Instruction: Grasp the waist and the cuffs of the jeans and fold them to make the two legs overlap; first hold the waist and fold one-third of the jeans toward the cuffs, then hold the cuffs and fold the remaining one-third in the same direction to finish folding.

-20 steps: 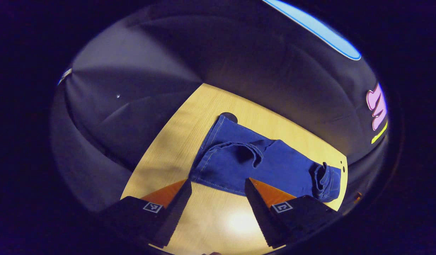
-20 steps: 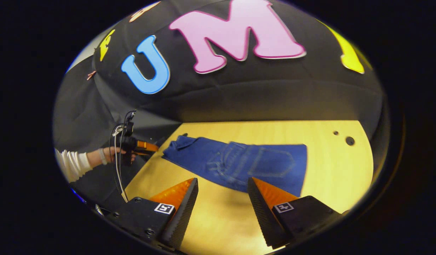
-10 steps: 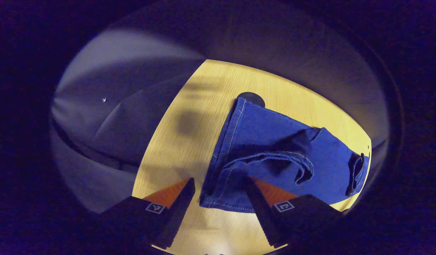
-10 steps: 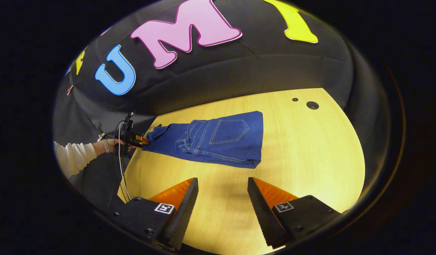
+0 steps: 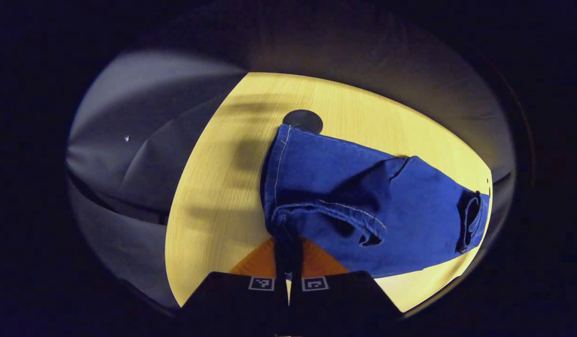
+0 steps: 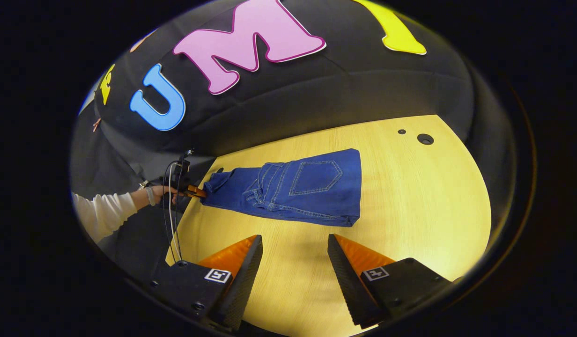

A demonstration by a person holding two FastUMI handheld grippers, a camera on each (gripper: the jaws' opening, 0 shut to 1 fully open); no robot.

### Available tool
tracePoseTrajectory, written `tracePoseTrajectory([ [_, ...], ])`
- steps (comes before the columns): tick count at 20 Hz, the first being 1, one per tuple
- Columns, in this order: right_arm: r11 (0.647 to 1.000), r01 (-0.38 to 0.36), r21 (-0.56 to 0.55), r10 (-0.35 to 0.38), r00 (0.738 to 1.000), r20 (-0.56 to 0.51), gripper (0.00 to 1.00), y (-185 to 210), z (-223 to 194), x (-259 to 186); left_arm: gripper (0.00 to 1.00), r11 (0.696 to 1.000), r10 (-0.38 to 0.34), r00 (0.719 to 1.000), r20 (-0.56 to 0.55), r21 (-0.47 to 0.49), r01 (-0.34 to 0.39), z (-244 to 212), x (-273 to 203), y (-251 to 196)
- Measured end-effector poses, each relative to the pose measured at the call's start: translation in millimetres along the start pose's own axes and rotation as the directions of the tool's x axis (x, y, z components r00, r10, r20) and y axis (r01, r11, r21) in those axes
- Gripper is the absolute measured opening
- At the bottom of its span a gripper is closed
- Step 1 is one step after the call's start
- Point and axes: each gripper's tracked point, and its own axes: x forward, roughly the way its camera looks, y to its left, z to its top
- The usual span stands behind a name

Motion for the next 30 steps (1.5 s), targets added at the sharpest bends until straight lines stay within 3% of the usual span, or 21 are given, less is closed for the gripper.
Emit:
tracePoseTrajectory([
  [4,1.000,-0.014,0.006,0.014,1.000,0.025,0.86,-1,7,-5,0.06,0.982,-0.186,0.980,0.076,-0.017,0.187,29,-47,-39],
  [6,1.000,-0.027,0.015,0.026,0.998,0.049,0.86,0,13,-10,0.06,0.955,-0.289,0.951,0.112,-0.030,0.294,39,-85,-78],
  [9,0.999,-0.045,0.018,0.043,0.996,0.074,0.86,1,19,-20,0.06,0.930,-0.368,0.915,0.165,0.055,0.364,54,-149,-124],
  [10,0.999,-0.046,0.014,0.045,0.996,0.081,0.86,0,21,-22,0.06,0.915,-0.404,0.899,0.169,0.088,0.395,57,-172,-128],
  [12,0.999,-0.046,0.005,0.046,0.994,0.100,0.86,-3,22,-34,0.06,0.878,-0.476,0.863,0.169,0.155,0.454,61,-212,-177],
  [15,0.999,-0.033,-0.010,0.034,0.991,0.131,0.86,-15,27,-53,0.06,0.807,-0.565,0.813,0.138,0.295,0.511,43,-245,-273],
  [18,1.000,-0.009,-0.005,0.009,0.987,0.163,0.86,-35,29,-73,0.06,0.736,-0.619,0.783,0.059,0.392,0.552,3,-225,-384],
  [20,1.000,0.010,0.004,-0.010,0.984,0.180,0.86,-52,28,-86,0.06,0.738,-0.582,0.813,-0.019,0.407,0.537,-31,-176,-425],
  [22,0.999,0.024,0.021,-0.028,0.981,0.192,0.86,-68,27,-96,0.07,0.776,-0.472,0.878,-0.075,0.437,0.454,-62,-112,-431],
  [24,0.999,0.040,0.032,-0.045,0.980,0.194,0.86,-85,24,-101,0.10,0.794,-0.395,0.910,-0.130,0.450,0.409,-92,-79,-436],
  [25,0.998,0.051,0.025,-0.055,0.981,0.189,0.86,-94,22,-104,0.14,0.797,-0.380,0.912,-0.154,0.446,0.407,-105,-69,-437],
  [27,0.998,0.057,0.009,-0.058,0.982,0.180,0.86,-106,19,-107,0.38,0.802,-0.368,0.917,-0.155,0.447,0.397,-117,-61,-438],
  [30,0.999,0.049,-0.018,-0.045,0.984,0.174,0.86,-112,20,-108,0.72,0.773,-0.418,0.906,-0.065,0.497,0.393,-119,-82,-442],
])
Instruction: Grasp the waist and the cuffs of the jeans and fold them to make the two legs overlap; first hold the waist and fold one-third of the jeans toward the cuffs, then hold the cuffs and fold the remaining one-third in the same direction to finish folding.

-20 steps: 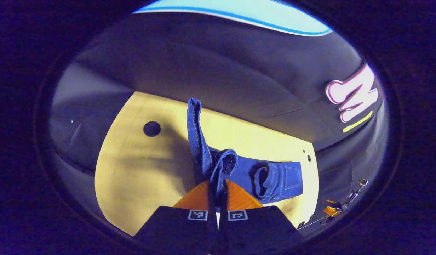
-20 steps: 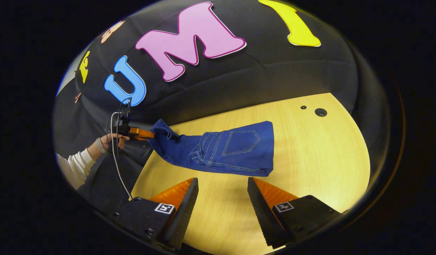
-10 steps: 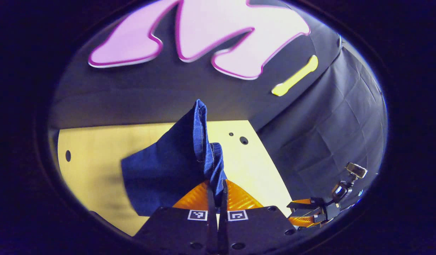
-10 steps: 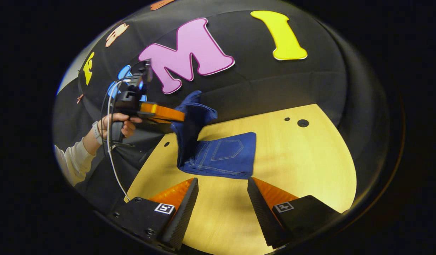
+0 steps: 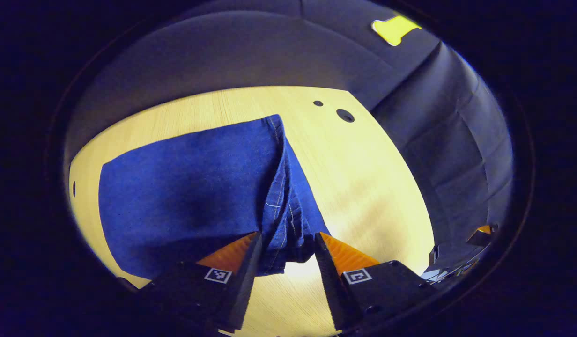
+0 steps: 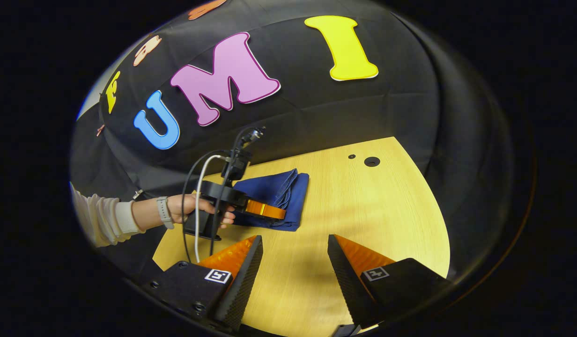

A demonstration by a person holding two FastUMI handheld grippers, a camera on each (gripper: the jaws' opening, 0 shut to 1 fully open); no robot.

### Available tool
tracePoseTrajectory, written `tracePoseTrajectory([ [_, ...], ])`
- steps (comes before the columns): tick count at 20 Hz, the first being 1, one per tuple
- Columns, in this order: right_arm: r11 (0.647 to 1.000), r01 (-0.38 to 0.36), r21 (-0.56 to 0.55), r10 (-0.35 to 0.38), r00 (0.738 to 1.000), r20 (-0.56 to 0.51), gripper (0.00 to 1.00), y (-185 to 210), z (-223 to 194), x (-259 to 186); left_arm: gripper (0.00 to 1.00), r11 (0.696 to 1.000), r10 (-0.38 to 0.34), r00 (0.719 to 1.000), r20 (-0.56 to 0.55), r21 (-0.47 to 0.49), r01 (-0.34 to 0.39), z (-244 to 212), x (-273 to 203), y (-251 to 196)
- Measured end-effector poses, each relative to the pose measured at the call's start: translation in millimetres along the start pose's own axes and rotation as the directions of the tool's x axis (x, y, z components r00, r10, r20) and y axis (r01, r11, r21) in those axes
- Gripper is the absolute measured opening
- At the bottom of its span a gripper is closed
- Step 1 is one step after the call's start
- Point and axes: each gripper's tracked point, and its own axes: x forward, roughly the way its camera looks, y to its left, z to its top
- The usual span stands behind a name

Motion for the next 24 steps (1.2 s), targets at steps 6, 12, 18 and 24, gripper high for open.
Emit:
tracePoseTrajectory([
  [6,0.991,0.035,-0.132,-0.020,0.994,0.111,0.86,23,18,-32,0.93,0.983,0.103,0.895,0.435,0.091,-0.157,19,-145,-12],
  [12,0.973,0.121,-0.198,-0.044,0.934,0.355,0.88,90,51,-123,0.96,0.932,0.214,0.590,0.779,0.018,-0.362,-40,-329,-55],
  [18,0.936,0.248,-0.249,-0.068,0.822,0.565,0.97,148,75,-239,0.94,0.949,0.246,0.414,0.876,-0.130,-0.287,-126,-452,-104],
  [24,0.893,0.344,-0.289,-0.052,0.719,0.694,0.96,184,86,-313,0.96,0.929,0.265,0.324,0.908,-0.150,-0.339,-142,-485,-120],
])
